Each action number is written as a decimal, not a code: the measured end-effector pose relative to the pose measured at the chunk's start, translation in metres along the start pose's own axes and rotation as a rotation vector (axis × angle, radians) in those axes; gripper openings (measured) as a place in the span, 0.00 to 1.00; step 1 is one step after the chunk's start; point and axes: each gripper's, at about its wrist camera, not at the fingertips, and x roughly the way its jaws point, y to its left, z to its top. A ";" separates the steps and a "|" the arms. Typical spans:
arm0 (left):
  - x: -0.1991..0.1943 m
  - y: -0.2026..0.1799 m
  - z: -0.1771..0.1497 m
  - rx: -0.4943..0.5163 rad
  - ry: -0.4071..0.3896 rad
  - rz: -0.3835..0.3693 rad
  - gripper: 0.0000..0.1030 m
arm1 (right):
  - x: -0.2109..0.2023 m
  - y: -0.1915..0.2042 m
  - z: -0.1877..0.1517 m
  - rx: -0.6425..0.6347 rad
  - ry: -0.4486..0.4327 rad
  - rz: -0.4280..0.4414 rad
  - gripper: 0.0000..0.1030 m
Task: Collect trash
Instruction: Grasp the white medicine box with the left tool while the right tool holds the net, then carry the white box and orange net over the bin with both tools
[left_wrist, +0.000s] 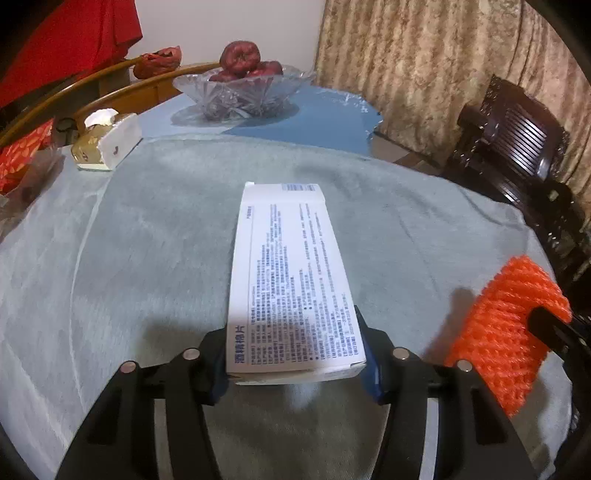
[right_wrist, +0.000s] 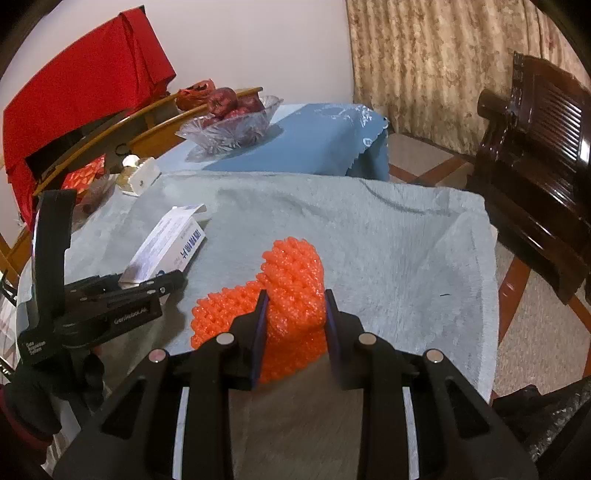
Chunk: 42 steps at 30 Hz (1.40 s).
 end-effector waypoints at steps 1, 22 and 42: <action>-0.003 0.000 -0.001 0.002 -0.005 -0.006 0.53 | -0.003 0.001 0.000 -0.001 -0.004 0.000 0.26; -0.134 -0.069 -0.031 0.158 -0.136 -0.170 0.53 | -0.151 -0.017 -0.024 0.047 -0.163 -0.101 0.26; -0.188 -0.234 -0.089 0.386 -0.132 -0.429 0.53 | -0.297 -0.128 -0.125 0.205 -0.217 -0.366 0.26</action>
